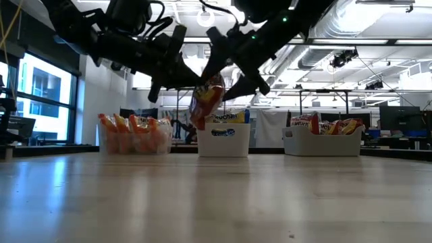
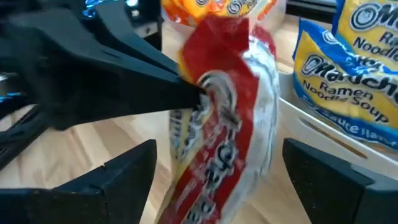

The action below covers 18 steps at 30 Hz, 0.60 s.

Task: Sort Maruchan noodles
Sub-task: Put the red noodle pack into the gray bin

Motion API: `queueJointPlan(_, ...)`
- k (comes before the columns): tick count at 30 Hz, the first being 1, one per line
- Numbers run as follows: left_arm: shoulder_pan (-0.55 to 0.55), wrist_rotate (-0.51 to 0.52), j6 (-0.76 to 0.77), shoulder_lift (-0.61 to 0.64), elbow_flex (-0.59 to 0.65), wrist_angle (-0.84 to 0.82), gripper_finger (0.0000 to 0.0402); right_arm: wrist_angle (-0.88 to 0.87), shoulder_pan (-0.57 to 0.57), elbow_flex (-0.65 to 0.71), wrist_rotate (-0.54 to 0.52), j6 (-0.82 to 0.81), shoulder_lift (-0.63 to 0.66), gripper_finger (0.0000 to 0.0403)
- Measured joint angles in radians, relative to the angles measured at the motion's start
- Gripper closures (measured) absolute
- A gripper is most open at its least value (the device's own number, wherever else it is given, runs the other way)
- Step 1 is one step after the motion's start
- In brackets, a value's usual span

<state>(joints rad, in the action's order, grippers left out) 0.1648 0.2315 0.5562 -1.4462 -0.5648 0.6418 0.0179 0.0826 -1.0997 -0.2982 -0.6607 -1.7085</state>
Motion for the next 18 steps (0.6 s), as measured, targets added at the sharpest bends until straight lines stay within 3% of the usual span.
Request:
queueJointPlan(9, 0.000, -0.019, -0.001, 0.000, 0.000, 0.044, 0.0401, -0.007, 0.008, -0.012, -0.069, -0.033, -0.032, 0.0100)
queueJointPlan(13, 0.002, -0.031, -0.010, 0.000, 0.000, 0.057, 0.0401, 0.000, 0.000, -0.012, -0.093, -0.005, -0.032, 0.0159)
queueJointPlan(18, 0.005, -0.032, -0.012, 0.000, 0.000, 0.064, 0.0401, 0.006, 0.000, -0.012, -0.094, 0.034, -0.032, 0.0264)
